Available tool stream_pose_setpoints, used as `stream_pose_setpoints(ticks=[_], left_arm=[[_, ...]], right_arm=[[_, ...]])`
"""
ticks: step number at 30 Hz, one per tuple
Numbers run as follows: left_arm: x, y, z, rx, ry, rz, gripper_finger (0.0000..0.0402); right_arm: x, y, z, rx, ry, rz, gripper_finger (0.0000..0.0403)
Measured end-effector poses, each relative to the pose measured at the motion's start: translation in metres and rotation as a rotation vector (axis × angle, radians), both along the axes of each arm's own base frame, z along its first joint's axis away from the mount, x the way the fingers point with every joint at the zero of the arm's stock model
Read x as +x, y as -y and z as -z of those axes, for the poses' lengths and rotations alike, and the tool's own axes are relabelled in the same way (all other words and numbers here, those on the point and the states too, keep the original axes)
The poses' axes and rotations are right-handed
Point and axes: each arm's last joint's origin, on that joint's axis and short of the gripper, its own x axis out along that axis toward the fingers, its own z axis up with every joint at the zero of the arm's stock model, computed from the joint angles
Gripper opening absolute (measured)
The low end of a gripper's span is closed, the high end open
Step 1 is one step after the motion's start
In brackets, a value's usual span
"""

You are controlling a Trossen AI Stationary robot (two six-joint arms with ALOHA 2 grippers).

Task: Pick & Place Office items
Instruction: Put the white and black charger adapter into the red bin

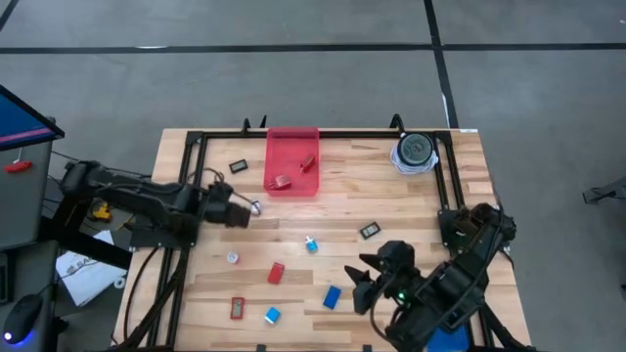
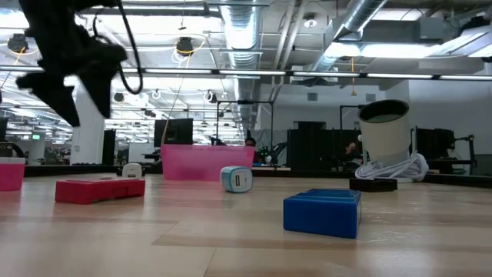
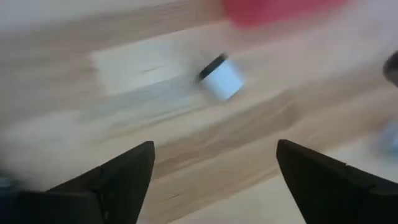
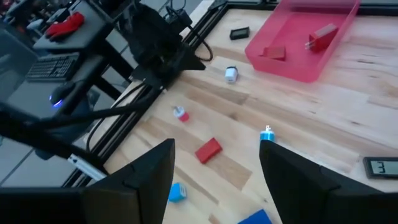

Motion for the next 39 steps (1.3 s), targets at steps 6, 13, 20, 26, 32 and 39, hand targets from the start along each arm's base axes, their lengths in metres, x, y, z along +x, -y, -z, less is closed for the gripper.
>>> stream_pose_setpoints(ticks=[6,13,20,26,32,39], left_arm=[[0.012,-0.025,0.015,-0.103,0.237,-0.162,0.0295],[0.022,-0.046,0.034,-0.119,0.122,-0.192,0.0275],[0.032,-0.051,0.047,-0.169,0.095,-0.203,0.0276],[0.040,-0.053,0.057,-0.187,0.083,-0.204,0.0276],[0.048,-0.055,0.069,-0.203,0.070,-0.211,0.0276],[0.053,-0.057,0.077,-0.190,0.063,-0.261,0.0248]], right_arm=[[0.008,0.012,-0.001,0.005,0.000,0.038,0.0227],[0.005,0.016,-0.007,0.016,0.013,0.040,0.0227],[0.006,0.021,-0.010,0.016,0.016,0.049,0.0227],[0.006,0.021,-0.010,0.015,0.016,0.048,0.0228],[0.004,0.019,-0.010,0.013,0.015,0.040,0.0228],[0.002,0.016,-0.010,0.022,0.022,0.031,0.0228]])
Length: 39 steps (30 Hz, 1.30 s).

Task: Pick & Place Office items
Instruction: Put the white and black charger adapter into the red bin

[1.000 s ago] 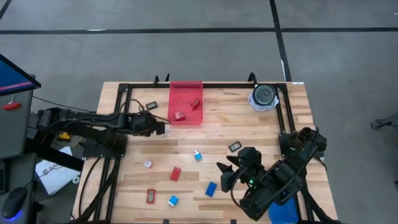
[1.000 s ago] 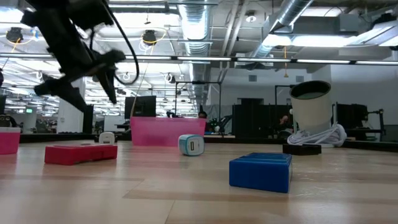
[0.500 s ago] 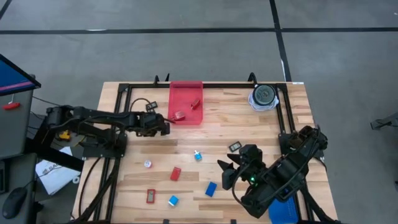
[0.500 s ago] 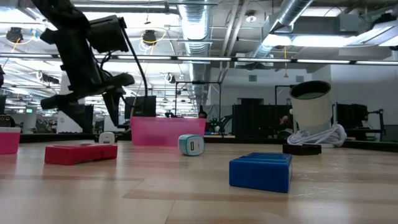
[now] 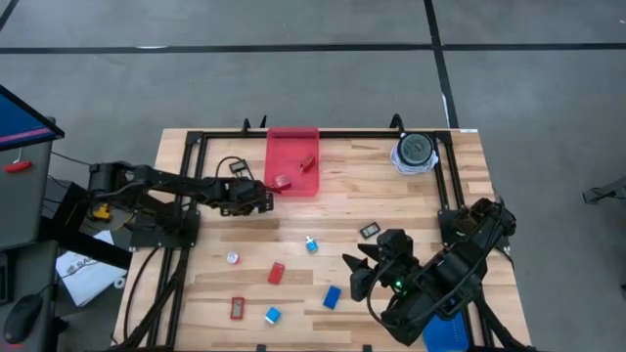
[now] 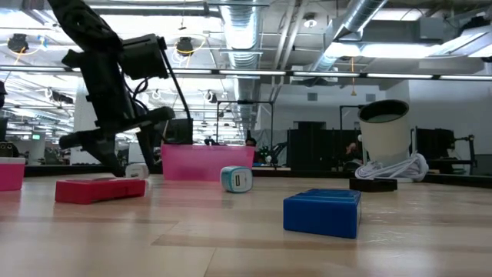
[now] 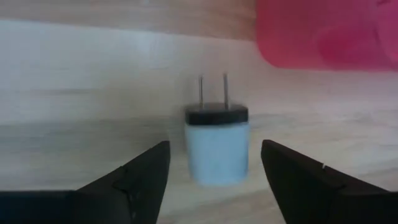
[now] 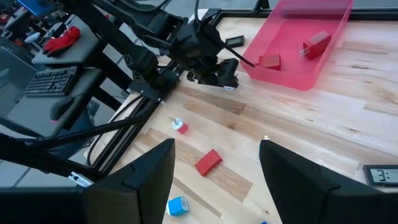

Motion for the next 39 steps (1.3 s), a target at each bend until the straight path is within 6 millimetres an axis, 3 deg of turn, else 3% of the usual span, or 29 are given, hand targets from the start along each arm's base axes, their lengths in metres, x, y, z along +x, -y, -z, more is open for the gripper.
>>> stream_pose_setpoints(ticks=[12,16,24,30,34,39], left_arm=[[-0.002,-0.001,0.001,0.044,-0.040,0.014,0.0124],[-0.003,0.002,-0.004,0.060,-0.026,0.042,0.0124],[-0.012,0.025,-0.041,0.036,0.179,0.145,0.0124],[-0.002,0.032,-0.081,0.188,0.521,0.299,0.0124],[0.013,0.022,-0.099,0.340,0.715,0.334,0.0124],[0.031,-0.020,-0.096,0.411,0.532,0.292,0.0124]], right_arm=[[-0.002,-0.003,0.000,0.000,0.003,-0.008,0.0228],[-0.003,-0.003,0.000,-0.003,0.001,-0.011,0.0228],[-0.003,-0.003,0.000,-0.003,0.001,-0.010,0.0228],[0.000,0.001,0.000,-0.020,0.011,0.011,0.0228],[0.002,0.004,0.000,-0.023,0.010,0.021,0.0228],[0.005,0.008,0.000,-0.023,0.010,0.036,0.0228]])
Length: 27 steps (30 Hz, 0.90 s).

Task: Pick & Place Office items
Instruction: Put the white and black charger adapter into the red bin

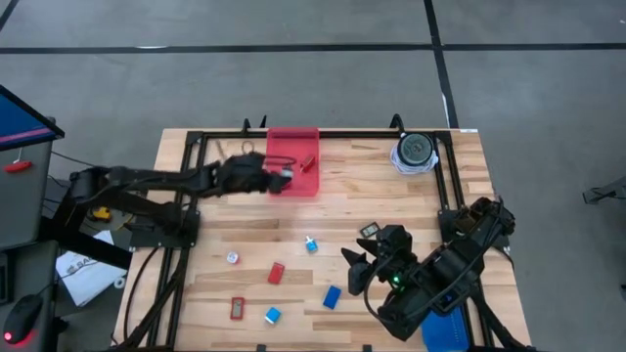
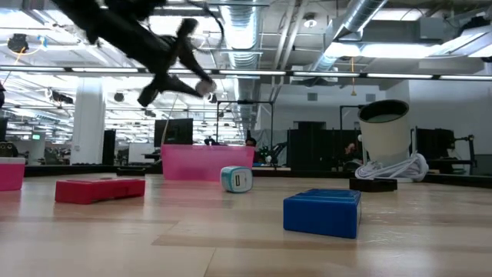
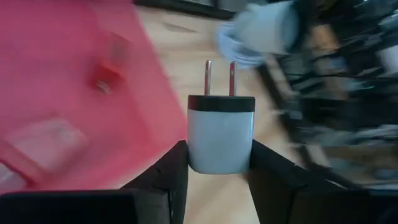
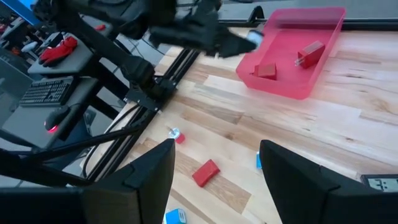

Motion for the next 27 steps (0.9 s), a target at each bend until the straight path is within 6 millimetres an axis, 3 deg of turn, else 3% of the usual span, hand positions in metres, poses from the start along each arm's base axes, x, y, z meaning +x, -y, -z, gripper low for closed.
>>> stream_pose_setpoints(ticks=[8,13,19,27], left_arm=[[0.030,-0.087,0.009,0.056,-0.350,0.032,0.0124],[0.036,-0.123,0.010,0.100,-0.517,0.064,0.0124],[0.038,-0.144,0.020,0.073,-0.668,0.106,0.0124],[0.037,-0.145,0.035,0.060,-0.762,0.136,0.0124]], right_arm=[[0.006,0.008,0.000,0.011,0.009,0.037,0.0228],[0.010,0.013,0.000,0.033,0.026,0.069,0.0228],[0.011,0.014,0.000,0.046,0.036,0.082,0.0228],[0.014,0.019,0.000,0.044,0.037,0.102,0.0228]])
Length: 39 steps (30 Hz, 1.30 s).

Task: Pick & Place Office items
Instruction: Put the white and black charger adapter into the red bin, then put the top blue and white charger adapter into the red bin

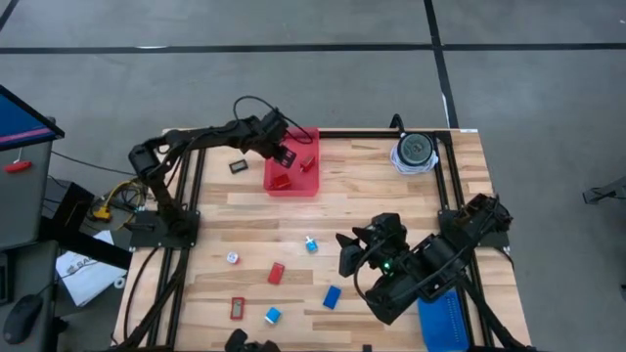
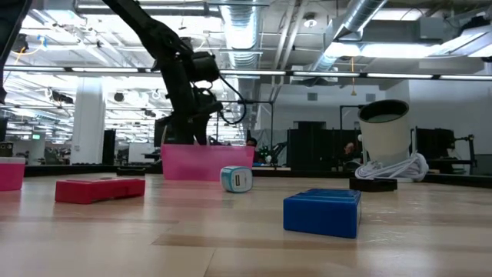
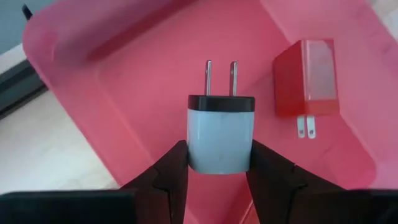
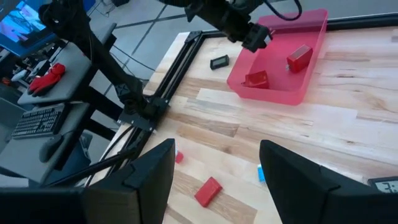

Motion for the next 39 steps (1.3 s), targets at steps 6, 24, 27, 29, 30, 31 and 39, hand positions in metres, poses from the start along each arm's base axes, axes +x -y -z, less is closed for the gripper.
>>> stream_pose_setpoints(ticks=[6,24,27,29,30,31,39], left_arm=[[-0.002,-0.002,0.002,0.018,-0.029,-0.015,0.0137],[-0.010,0.018,-0.035,0.004,0.055,0.203,0.0151],[-0.012,0.046,-0.063,0.022,0.129,0.405,0.0157],[-0.014,0.073,-0.083,0.032,0.184,0.578,0.0160],[-0.014,0.089,-0.093,0.043,0.223,0.671,0.0162],[-0.013,0.106,-0.101,0.063,0.251,0.765,0.0164],[-0.003,0.235,-0.118,0.282,0.266,1.313,0.0187]], right_arm=[[0.001,0.001,0.000,-0.004,-0.003,0.000,0.0228],[0.000,0.001,0.000,-0.009,-0.001,-0.001,0.0228],[0.000,0.000,0.000,-0.013,-0.003,-0.005,0.0228],[-0.001,-0.001,0.000,-0.015,-0.005,-0.011,0.0228],[-0.001,-0.002,0.000,-0.017,-0.005,-0.014,0.0228],[-0.003,-0.004,0.000,-0.018,-0.006,-0.021,0.0228],[-0.010,-0.014,-0.001,-0.040,0.001,-0.054,0.0228]])
